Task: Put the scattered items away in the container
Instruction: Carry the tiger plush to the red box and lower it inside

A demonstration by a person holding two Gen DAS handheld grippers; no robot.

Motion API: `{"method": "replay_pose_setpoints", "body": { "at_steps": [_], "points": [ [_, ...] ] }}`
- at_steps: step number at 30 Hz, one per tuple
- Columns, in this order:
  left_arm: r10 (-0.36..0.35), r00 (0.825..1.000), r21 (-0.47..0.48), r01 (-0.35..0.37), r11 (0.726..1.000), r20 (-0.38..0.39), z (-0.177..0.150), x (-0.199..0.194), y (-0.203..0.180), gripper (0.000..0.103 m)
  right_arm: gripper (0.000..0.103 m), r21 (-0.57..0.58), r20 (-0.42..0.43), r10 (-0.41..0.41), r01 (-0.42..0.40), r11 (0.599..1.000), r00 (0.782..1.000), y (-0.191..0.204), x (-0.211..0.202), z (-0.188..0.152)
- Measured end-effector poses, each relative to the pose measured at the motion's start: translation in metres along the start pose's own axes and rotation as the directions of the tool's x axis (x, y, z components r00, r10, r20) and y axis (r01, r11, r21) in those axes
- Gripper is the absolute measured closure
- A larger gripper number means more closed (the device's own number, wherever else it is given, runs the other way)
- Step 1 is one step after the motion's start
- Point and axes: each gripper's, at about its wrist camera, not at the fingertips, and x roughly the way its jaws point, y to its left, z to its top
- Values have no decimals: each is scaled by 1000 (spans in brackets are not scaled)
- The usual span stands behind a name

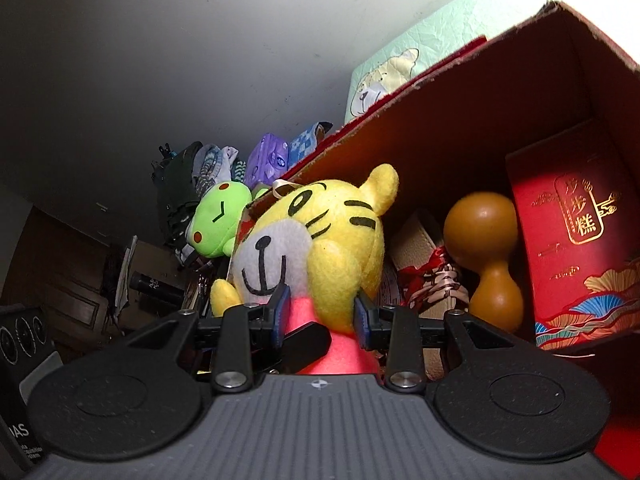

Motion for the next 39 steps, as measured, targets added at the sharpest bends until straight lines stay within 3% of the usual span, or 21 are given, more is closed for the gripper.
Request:
{"method": "replay_pose_setpoints", "body": {
  "at_steps": [10, 20, 32, 39],
  "points": [
    [83, 997, 69, -82, 994, -6, -6, 5, -7, 9, 65, -34, -53, -23, 21, 999, 998, 3, 11, -2],
    [109, 994, 42, -109, 993, -12, -8, -3, -8, 8, 48, -64, -88, -40, 35, 997, 995, 1, 1, 3],
    [200, 980, 71, -201, 977, 18, -11, -21, -22, 8, 44, -92, -51, -62, 57, 994, 997, 4, -18, -1],
    [215, 977, 44, -215, 976, 4, -10, -28, -22, 8, 44, -103, -19, -78, 76, 992, 997, 10, -26, -2]
  ]
}}
